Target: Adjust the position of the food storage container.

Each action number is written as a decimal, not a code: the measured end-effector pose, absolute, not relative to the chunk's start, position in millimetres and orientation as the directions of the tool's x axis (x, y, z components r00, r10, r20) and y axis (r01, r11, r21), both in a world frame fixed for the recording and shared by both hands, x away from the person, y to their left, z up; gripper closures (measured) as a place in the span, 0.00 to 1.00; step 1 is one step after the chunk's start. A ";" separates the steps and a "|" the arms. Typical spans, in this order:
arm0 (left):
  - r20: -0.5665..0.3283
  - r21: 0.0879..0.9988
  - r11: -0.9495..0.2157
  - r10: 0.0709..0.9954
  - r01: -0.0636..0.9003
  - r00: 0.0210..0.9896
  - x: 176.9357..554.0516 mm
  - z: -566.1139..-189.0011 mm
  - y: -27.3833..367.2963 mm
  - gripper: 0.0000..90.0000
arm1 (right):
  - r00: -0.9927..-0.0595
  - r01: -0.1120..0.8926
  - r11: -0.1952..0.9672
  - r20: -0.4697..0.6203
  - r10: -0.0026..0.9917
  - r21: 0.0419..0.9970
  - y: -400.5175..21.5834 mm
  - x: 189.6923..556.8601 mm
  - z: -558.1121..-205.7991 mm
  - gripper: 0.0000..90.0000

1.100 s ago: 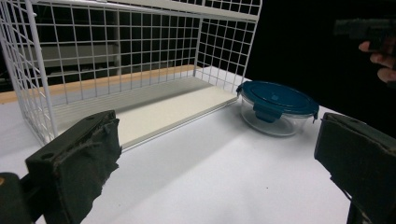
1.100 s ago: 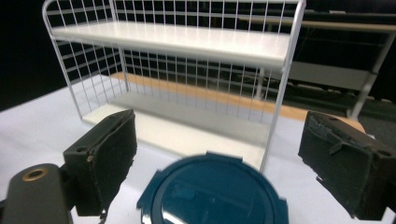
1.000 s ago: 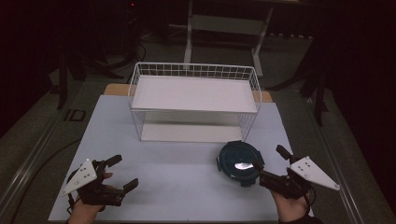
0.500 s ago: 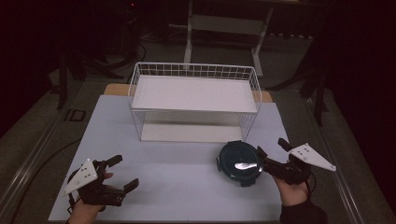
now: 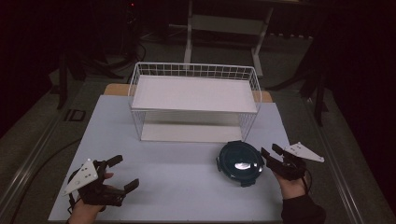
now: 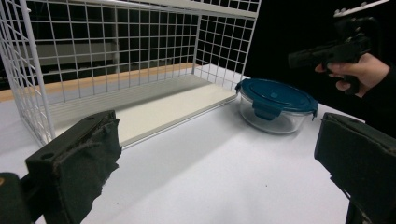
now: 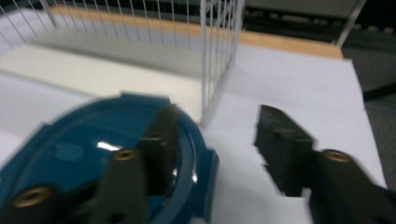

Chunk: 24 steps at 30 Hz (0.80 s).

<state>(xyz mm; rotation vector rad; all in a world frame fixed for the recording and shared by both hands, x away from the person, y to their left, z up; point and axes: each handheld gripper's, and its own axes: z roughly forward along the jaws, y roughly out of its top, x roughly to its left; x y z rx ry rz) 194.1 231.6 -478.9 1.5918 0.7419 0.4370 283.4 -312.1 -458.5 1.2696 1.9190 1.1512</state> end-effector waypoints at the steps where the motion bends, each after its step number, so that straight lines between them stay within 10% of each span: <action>1: -0.136 0.977 -0.029 0.680 0.212 0.720 194.1 -478.9 231.5 0.01 | -0.389 0.446 0.189 -0.001 0.921 0.875 -312.8 284.5 -461.9 0.61; 11: -0.138 0.976 -0.031 0.679 0.215 0.721 194.3 -479.4 230.5 0.01 | -0.392 0.518 0.270 -0.056 0.918 0.811 -318.5 292.9 -486.5 0.96; 24: -0.140 0.976 -0.028 0.679 0.217 0.721 194.4 -479.6 230.5 0.01 | -0.435 0.551 0.277 -0.013 0.900 0.787 -317.3 294.9 -491.0 1.00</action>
